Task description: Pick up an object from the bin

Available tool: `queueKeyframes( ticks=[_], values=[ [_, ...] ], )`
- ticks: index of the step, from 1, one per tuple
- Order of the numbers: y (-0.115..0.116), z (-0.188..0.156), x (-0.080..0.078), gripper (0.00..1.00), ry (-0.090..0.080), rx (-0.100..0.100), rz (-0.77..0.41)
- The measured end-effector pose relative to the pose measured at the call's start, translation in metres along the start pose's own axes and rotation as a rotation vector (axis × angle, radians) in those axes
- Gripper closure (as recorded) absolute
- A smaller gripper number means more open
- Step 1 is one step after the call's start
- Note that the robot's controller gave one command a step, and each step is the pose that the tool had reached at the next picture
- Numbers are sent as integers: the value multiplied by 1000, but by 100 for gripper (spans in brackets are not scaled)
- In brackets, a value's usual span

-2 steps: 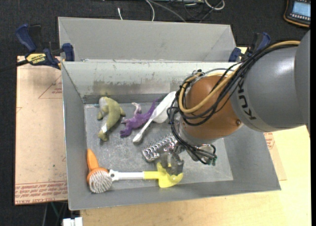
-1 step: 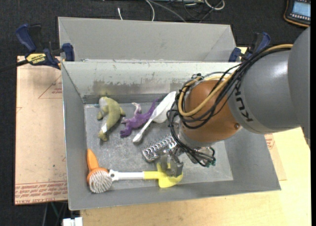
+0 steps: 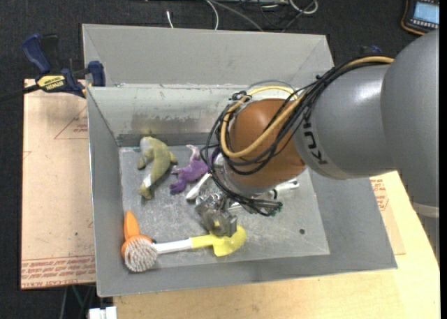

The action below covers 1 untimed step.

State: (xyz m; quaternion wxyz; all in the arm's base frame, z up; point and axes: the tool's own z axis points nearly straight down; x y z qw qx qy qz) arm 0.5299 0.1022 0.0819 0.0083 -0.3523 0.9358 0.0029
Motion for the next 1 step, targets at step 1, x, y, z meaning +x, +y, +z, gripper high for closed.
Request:
queueKeyframes(
  ticks=[1],
  values=[
    [0, 1, 1, 0, 2, 0, 0]
  ],
)
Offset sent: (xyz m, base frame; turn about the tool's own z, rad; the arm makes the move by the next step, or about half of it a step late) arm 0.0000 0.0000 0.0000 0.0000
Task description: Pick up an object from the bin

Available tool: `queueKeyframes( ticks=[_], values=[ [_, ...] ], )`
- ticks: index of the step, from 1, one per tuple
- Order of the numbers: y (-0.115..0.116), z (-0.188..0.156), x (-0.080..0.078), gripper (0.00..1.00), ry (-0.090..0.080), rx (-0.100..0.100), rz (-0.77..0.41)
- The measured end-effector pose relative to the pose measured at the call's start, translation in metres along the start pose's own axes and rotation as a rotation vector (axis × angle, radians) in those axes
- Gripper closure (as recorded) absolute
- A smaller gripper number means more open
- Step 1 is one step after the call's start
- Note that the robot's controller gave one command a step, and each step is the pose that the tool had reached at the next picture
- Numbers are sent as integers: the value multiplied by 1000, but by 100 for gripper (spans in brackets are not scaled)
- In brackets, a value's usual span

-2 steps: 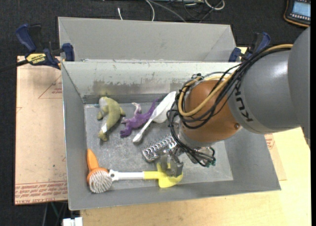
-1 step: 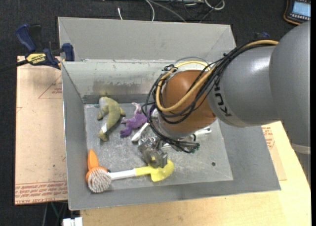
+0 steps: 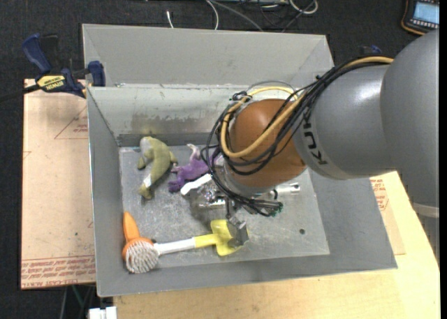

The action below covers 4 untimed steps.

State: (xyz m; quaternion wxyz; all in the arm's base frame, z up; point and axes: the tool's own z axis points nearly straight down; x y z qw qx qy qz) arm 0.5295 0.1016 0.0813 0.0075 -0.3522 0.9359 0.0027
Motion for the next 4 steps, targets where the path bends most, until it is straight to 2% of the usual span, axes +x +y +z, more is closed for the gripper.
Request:
queueKeyframes(
  ticks=[1, 2, 3, 4],
  values=[
    [0, 0, 0, 100, 0, 0, 0],
    [0, 0, 0, 100, 1, -1, -1],
    [55, 9, -29, 100, -1, 1, -477],
    [28, 10, 4, 100, -5, 1, -340]
  ],
)
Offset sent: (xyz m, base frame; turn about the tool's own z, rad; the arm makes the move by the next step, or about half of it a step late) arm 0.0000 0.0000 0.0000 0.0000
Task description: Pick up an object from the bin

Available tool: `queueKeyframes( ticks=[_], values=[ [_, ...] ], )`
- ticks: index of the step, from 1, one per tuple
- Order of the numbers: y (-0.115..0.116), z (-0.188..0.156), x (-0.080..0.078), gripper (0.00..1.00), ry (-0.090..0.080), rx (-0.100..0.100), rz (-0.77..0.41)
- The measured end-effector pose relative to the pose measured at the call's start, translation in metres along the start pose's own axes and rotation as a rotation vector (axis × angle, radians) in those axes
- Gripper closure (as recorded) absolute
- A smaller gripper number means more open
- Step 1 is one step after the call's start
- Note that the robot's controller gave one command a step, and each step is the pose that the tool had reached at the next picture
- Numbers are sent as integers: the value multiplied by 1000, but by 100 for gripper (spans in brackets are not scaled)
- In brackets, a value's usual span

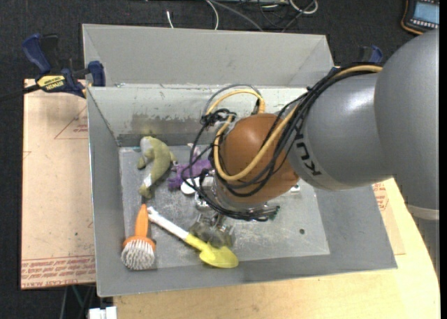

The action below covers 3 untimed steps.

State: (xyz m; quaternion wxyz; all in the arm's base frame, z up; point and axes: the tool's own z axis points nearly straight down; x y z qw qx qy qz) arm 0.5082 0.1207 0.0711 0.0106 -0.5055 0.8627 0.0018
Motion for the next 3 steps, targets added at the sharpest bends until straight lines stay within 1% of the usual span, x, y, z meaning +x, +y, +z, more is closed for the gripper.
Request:
queueKeyframes(
  ticks=[1, 2, 3],
  values=[
    [-5, 1, -6, 100, 7, 0, -72],
    [-51, -1, -30, 100, 1, -1, -63],
    [-44, -1, -27, 100, -1, 2, 25]
  ],
)
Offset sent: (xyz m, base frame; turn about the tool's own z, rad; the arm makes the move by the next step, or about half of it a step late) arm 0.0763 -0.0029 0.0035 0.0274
